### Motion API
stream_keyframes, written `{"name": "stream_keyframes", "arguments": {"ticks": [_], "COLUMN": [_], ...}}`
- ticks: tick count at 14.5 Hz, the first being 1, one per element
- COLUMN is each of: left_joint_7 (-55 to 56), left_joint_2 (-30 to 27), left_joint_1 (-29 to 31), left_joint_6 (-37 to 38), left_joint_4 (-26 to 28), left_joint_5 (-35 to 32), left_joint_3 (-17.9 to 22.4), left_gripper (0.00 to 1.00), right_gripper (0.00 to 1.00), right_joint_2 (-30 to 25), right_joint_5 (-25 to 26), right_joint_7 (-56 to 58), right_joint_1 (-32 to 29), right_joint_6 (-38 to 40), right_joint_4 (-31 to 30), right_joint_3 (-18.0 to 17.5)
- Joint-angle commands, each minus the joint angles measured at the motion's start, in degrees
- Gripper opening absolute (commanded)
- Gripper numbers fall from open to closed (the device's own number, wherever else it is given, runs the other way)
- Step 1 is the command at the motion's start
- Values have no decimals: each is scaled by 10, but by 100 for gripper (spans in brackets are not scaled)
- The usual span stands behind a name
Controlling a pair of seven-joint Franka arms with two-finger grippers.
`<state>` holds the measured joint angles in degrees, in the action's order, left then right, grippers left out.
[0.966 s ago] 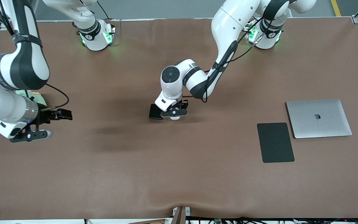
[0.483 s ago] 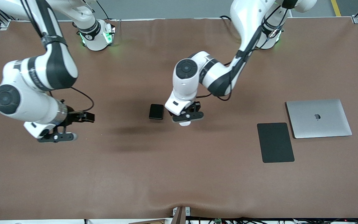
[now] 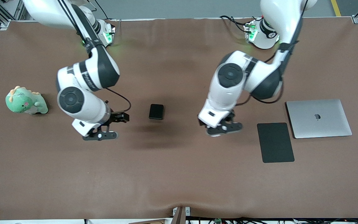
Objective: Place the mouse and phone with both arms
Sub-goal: 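Carry the mouse toward the mouse pad while the right gripper reaches the phone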
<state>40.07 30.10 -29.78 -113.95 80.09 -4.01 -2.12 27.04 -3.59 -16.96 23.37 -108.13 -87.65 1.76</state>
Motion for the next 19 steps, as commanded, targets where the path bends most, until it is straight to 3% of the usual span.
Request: {"name": "stream_keyframes", "arguments": {"ticks": [1, 4, 9, 14, 19], "left_joint_7": [-60, -149, -272, -339, -340], "left_joint_2": [-15, -15, -8, 9, 46], "left_joint_1": [48, 103, 177, 227, 258], "left_joint_6": [17, 18, 17, -29, -95], "left_joint_4": [23, 40, 76, 116, 118], "left_joint_5": [-6, -6, -6, -9, -7], "left_joint_3": [-6, -6, -6, -5, -5], "left_gripper": [0, 0, 0, 0, 0], "right_gripper": [100, 100, 100, 100, 100], "right_joint_2": [26, 55, 89, 109, 116], "right_joint_5": [-28, -71, -72, -72, -75], "right_joint_7": [-9, -9, -9, -42, -47], "right_joint_1": [15, 19, 46, 70, 83], "right_joint_6": [-11, -24, -65, -116, -196], "right_joint_4": [13, 12, 1, -15, -64], "right_joint_3": [5, 5, 5, 5, 4]}}
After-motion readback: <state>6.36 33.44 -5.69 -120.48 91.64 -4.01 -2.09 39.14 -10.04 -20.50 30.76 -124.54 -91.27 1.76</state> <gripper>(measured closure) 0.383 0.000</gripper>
